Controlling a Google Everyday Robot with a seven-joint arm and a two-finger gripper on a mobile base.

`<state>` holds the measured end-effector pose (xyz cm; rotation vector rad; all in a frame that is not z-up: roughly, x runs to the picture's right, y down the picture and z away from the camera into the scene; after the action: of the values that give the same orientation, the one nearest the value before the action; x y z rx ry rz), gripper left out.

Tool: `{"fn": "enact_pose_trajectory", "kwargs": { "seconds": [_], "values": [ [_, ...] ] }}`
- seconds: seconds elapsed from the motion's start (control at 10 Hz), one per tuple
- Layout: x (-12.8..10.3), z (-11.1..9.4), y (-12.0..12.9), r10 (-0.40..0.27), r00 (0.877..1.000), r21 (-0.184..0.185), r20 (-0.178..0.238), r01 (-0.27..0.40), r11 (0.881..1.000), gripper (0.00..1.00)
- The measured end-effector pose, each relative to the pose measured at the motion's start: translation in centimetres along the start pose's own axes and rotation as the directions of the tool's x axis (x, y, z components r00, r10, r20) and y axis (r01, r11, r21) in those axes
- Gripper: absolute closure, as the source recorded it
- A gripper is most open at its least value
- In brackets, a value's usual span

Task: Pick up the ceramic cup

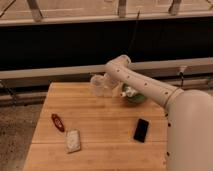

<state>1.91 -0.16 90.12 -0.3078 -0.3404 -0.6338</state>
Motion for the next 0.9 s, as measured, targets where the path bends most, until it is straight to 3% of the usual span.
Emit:
{"fn": "enact_pose_trajectory", "kwargs": {
  "seconds": [0.7, 0.9],
  "values": [
    [-0.1, 1.1, 0.0, -0.011, 1.0, -0.013, 0.002, 0.011, 1.0, 0.2],
    [-0.2, 1.6, 0.0, -0.019, 1.0, -0.015, 0.003, 0.019, 1.0, 0.27]
  ]
}}
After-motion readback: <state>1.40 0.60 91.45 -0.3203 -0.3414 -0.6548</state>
